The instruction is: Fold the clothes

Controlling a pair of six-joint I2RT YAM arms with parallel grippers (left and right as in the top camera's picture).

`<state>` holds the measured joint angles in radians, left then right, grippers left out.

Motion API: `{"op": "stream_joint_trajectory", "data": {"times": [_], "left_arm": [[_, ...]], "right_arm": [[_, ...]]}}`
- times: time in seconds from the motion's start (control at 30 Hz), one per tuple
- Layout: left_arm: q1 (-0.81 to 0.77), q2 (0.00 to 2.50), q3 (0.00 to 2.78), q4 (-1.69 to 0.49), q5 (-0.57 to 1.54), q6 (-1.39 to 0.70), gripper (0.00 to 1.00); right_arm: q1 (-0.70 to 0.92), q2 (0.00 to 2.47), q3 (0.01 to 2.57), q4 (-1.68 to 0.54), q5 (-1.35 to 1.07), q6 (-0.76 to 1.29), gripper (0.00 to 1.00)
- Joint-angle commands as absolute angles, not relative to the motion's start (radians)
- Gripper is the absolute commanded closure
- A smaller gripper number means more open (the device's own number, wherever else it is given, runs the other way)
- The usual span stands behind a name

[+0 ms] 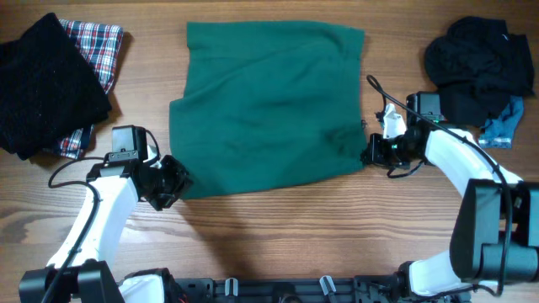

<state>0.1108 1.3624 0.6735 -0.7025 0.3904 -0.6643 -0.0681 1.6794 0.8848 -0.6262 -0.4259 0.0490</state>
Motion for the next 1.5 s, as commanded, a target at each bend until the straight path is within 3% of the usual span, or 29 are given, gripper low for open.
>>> {"op": "stream_joint_trajectory", "data": {"times": [0.0, 0.07, 0.1, 0.17, 0.23, 0.43, 0.77, 1.1, 1.2, 1.33, 1.47], "left_arm": [[0.115, 1.371, 0.668, -0.721, 0.353, -0.662, 0.78], [0.115, 1.371, 0.668, -0.744, 0.266, -0.659, 0.37], [0.116, 1.371, 0.668, -0.749, 0.226, -0.659, 0.28], [0.121, 1.371, 0.668, -0.738, 0.204, -0.659, 0.18], [0.134, 1.371, 0.667, -0.713, 0.221, -0.652, 0.16], [0.155, 1.371, 0.621, -0.545, 0.379, -0.583, 0.28], [0.155, 1.371, 0.553, -0.537, 0.385, -0.576, 0.41], [0.155, 1.371, 0.553, -0.538, 0.424, -0.584, 0.73], [0.155, 1.37, 0.553, -0.538, 0.43, -0.583, 0.88], [0.155, 1.319, 0.556, -0.547, 0.43, -0.583, 0.96], [0.155, 1.187, 0.582, -0.616, 0.426, -0.58, 0.96]], "right_arm": [[-0.072, 1.605, 0.881, -0.633, -0.438, 0.076, 0.96], [-0.072, 1.606, 0.881, -0.63, -0.438, 0.073, 0.96], [-0.072, 1.606, 0.881, -0.628, -0.438, 0.067, 0.96], [-0.072, 1.606, 0.881, -0.622, -0.438, 0.059, 0.96], [-0.072, 1.606, 0.881, -0.617, -0.438, 0.054, 0.96], [-0.072, 1.606, 0.881, -0.601, -0.438, 0.052, 0.96], [-0.072, 1.606, 0.881, -0.587, -0.438, 0.052, 0.96], [-0.072, 1.606, 0.881, -0.587, -0.438, 0.053, 0.96], [-0.072, 1.606, 0.881, -0.588, -0.438, 0.052, 0.96], [-0.073, 1.599, 0.882, -0.611, -0.438, 0.056, 0.96], [-0.073, 1.541, 0.883, -0.666, -0.416, 0.157, 0.96]]}}
